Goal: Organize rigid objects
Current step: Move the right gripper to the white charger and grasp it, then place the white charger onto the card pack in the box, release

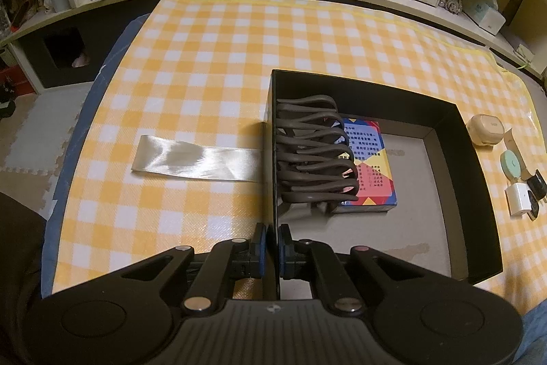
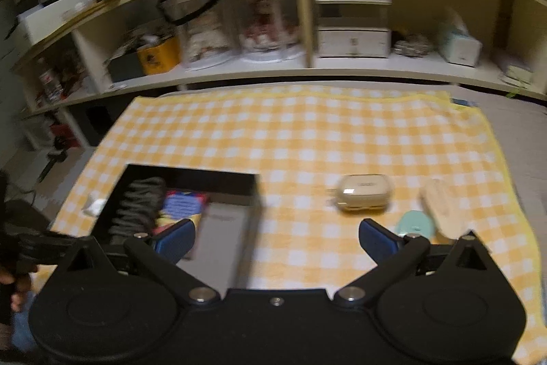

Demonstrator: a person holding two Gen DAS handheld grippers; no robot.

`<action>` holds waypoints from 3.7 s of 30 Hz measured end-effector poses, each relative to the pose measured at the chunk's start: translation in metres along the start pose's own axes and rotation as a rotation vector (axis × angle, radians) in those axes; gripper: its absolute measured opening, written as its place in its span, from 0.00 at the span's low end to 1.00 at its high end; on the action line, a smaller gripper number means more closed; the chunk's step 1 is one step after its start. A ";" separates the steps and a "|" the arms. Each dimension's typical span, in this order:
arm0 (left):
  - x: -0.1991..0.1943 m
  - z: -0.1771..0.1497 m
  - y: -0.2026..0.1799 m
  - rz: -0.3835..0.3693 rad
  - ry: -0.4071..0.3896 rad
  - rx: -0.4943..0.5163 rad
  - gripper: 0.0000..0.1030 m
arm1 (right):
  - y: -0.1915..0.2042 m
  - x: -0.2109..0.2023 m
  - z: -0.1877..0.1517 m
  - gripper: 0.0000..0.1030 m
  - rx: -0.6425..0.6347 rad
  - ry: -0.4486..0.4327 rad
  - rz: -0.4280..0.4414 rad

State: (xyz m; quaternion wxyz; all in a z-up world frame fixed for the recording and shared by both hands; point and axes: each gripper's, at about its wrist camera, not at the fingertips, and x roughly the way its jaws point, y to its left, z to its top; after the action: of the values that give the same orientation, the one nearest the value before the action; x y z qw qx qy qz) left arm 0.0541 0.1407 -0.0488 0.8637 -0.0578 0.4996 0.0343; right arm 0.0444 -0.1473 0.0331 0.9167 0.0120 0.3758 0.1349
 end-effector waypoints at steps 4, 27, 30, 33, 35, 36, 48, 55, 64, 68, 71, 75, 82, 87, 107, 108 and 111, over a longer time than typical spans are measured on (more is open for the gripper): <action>0.000 0.000 -0.001 0.001 0.000 0.001 0.06 | -0.041 -0.001 -0.002 1.00 0.062 0.002 -0.054; 0.000 0.000 -0.003 0.012 0.001 0.007 0.06 | -0.124 0.074 -0.025 0.61 0.161 0.232 -0.095; 0.000 0.000 -0.003 0.013 0.001 0.008 0.06 | -0.121 0.085 -0.026 0.55 0.146 0.265 -0.110; 0.001 0.000 -0.002 0.013 0.001 0.007 0.06 | -0.119 0.094 -0.027 0.50 0.127 0.290 -0.131; 0.000 0.000 0.000 0.013 0.002 0.004 0.06 | -0.118 0.097 -0.029 0.50 0.117 0.299 -0.151; 0.001 0.000 0.000 0.014 0.002 0.006 0.06 | -0.118 0.098 -0.029 0.50 0.111 0.302 -0.159; 0.001 0.000 0.002 0.017 0.003 0.007 0.06 | -0.112 0.096 -0.028 0.41 0.128 0.328 -0.159; 0.002 0.001 0.000 0.017 0.003 0.007 0.06 | -0.085 0.063 -0.011 0.41 0.091 0.236 -0.074; 0.005 0.001 0.007 0.016 0.005 0.019 0.06 | -0.016 0.042 0.016 0.41 -0.063 0.144 0.105; 0.006 0.002 0.007 0.016 0.007 0.025 0.06 | 0.022 0.054 0.021 0.41 -0.203 0.147 0.158; 0.006 0.002 0.009 0.014 0.006 0.024 0.07 | 0.043 0.068 0.022 0.41 -0.265 0.172 0.177; 0.006 0.002 0.005 0.016 0.005 0.025 0.07 | 0.059 0.091 0.026 0.41 -0.215 0.205 0.181; 0.006 0.003 -0.005 0.010 0.003 0.025 0.07 | 0.090 0.127 0.032 0.41 -0.086 0.244 0.168; 0.008 0.004 -0.006 0.003 0.002 0.019 0.07 | 0.107 0.146 0.029 0.41 -0.017 0.279 0.151; 0.009 0.006 -0.006 -0.003 0.001 0.013 0.07 | 0.093 0.118 0.033 0.61 0.103 0.252 0.153; 0.009 0.006 -0.006 -0.003 0.001 0.013 0.07 | 0.091 0.113 0.033 0.63 0.100 0.248 0.155; 0.009 0.006 -0.006 -0.003 0.001 0.013 0.07 | 0.086 0.099 0.035 0.64 0.081 0.230 0.156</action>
State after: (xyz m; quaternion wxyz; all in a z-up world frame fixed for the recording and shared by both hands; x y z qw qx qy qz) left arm 0.0644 0.1360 -0.0529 0.8637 -0.0529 0.5003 0.0298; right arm 0.1159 -0.0360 0.0013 0.8531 0.0625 0.4815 0.1911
